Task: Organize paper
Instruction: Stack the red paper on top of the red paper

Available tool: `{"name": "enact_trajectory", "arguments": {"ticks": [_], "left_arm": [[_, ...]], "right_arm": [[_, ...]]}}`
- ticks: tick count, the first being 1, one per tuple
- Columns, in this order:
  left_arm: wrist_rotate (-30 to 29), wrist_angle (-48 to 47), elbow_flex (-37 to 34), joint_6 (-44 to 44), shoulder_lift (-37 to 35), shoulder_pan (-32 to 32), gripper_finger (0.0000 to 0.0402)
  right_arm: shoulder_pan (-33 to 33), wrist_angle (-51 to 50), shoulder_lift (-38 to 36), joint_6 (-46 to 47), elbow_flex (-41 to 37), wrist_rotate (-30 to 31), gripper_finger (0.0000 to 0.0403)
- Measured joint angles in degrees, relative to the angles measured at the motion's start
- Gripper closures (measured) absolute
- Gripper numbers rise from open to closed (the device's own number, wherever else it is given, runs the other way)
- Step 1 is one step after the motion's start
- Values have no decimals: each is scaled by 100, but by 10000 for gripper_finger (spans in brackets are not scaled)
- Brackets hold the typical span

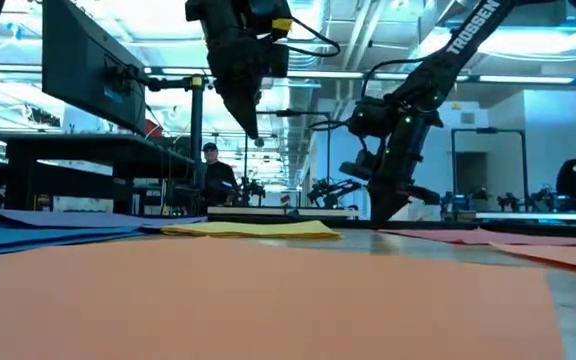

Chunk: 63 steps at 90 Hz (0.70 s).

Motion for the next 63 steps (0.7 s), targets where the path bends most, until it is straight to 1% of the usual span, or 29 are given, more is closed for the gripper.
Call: {"name": "enact_trajectory", "arguments": {"ticks": [20, 38, 48, 63], "left_arm": [[0, 8, 2, 153, 0, 0, 401], [2, 28, 2, 210, 0, 57, 402], [2, 42, 2, 210, 0, 90, 402], [2, 50, 2, 204, 0, 120, 402]], "right_arm": [[-154, -522, -21, 117, 3, 172, 403], [-173, -584, -21, 532, 9, 238, 403], [-173, -624, -21, 605, 47, 241, 403], [-216, -1051, -19, 717, 237, 586, 403]]}}
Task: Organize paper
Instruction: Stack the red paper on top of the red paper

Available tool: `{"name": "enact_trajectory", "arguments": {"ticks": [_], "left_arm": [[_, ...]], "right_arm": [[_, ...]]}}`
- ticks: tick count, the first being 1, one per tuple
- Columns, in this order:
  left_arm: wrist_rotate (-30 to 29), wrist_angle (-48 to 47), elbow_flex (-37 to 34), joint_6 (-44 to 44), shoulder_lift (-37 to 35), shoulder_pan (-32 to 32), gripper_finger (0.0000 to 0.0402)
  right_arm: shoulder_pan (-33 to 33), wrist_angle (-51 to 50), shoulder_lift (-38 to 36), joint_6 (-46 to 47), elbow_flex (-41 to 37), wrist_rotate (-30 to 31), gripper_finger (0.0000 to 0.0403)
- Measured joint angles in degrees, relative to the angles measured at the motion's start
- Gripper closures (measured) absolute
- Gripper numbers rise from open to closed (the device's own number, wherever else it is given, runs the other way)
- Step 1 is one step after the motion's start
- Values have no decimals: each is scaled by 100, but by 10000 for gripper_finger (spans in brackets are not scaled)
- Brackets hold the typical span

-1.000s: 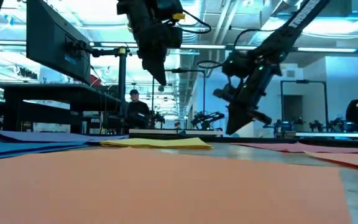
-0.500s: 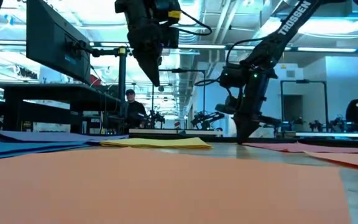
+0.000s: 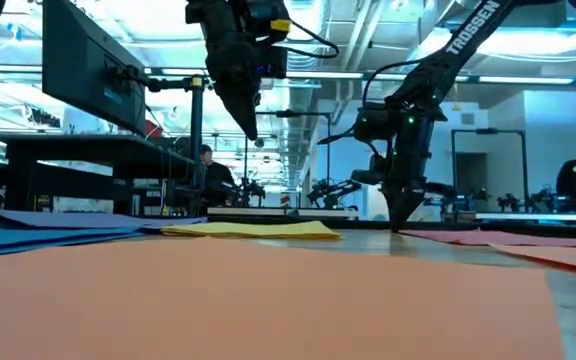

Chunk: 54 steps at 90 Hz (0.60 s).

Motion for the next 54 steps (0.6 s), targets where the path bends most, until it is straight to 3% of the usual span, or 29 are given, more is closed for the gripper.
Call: {"name": "enact_trajectory", "arguments": {"ticks": [37, 54], "left_arm": [[2, 6, 4, -31, 0, 2, 402], [3, 286, -108, -121, 0, 2, 402]], "right_arm": [[-102, -461, -227, 112, 71, 295, 403], [80, 131, -280, -257, 72, 39, 403]]}}
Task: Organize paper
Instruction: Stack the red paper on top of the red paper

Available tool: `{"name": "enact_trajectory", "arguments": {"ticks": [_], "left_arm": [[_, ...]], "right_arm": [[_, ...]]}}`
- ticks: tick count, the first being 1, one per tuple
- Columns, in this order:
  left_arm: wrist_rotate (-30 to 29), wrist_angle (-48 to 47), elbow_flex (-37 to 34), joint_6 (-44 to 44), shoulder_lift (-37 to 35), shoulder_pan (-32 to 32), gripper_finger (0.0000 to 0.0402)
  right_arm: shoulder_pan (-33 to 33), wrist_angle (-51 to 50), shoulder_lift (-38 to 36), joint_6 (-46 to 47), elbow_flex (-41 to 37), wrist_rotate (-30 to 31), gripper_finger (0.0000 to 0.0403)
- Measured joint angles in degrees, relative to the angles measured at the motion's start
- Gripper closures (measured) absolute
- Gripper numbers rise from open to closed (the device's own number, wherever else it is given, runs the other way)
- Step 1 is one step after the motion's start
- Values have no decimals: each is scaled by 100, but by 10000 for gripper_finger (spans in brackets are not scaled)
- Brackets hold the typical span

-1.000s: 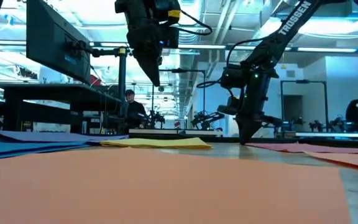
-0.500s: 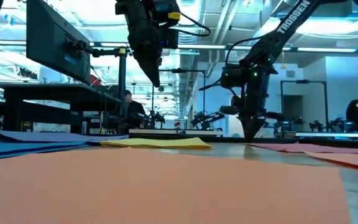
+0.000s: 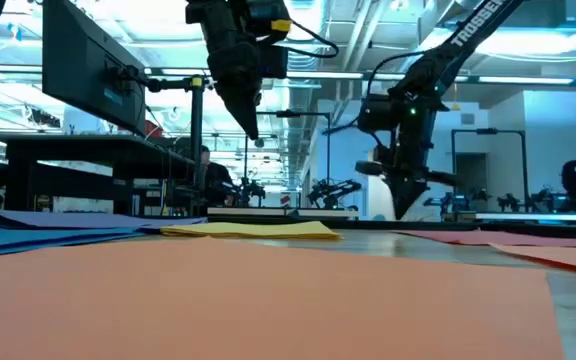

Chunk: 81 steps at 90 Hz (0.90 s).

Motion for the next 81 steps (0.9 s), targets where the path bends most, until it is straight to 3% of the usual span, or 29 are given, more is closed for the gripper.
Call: {"name": "enact_trajectory", "arguments": {"ticks": [40, 81], "left_arm": [[2, -94, -393, -108, 11, -25, 402], [1, -46, -396, -136, 11, -31, 402]], "right_arm": [[26, 237, 394, 100, -103, -240, 403], [-74, -446, 280, 573, -110, 301, 403]]}}
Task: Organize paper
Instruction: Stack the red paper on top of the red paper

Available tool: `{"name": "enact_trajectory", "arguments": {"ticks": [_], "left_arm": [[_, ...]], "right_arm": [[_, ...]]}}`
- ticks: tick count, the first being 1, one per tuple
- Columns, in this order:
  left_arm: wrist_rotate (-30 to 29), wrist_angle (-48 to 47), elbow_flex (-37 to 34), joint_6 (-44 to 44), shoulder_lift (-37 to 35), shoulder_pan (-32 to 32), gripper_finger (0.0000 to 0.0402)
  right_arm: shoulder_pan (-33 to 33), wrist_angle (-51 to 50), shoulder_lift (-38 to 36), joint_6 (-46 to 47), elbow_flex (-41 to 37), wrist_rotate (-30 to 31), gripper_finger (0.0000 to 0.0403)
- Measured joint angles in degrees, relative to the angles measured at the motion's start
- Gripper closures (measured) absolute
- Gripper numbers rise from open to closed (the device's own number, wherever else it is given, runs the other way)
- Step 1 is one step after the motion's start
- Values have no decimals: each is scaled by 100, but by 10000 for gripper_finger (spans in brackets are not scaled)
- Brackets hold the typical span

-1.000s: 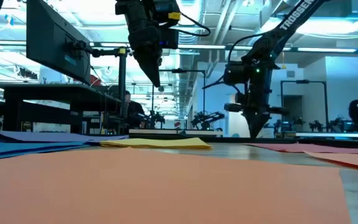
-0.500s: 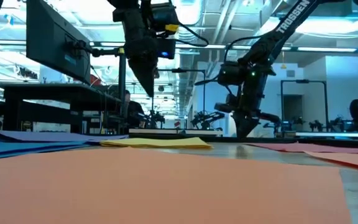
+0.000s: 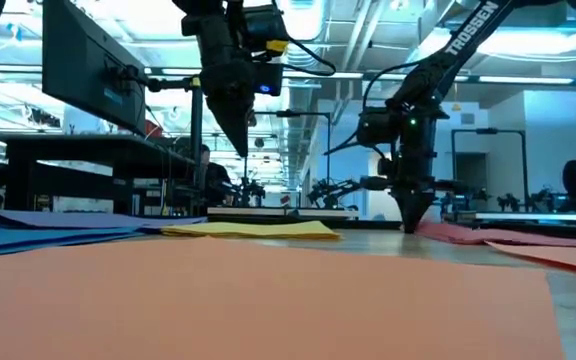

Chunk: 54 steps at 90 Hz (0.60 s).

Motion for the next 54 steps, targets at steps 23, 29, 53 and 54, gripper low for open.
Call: {"name": "enact_trajectory", "arguments": {"ticks": [23, 29, 53, 54], "left_arm": [[0, 27, -2, 46, 0, 0, 402], [0, 24, -2, 46, 0, 2, 402], [0, 22, -2, 48, 0, 2, 402], [-1, 21, -2, 49, 0, 2, 402]], "right_arm": [[161, 42, -214, -175, 7, -159, 403], [222, 37, -274, -167, 10, -154, 403], [339, 29, -741, 225, 12, 308, 403], [339, 8, -775, 193, 12, 309, 403]]}}
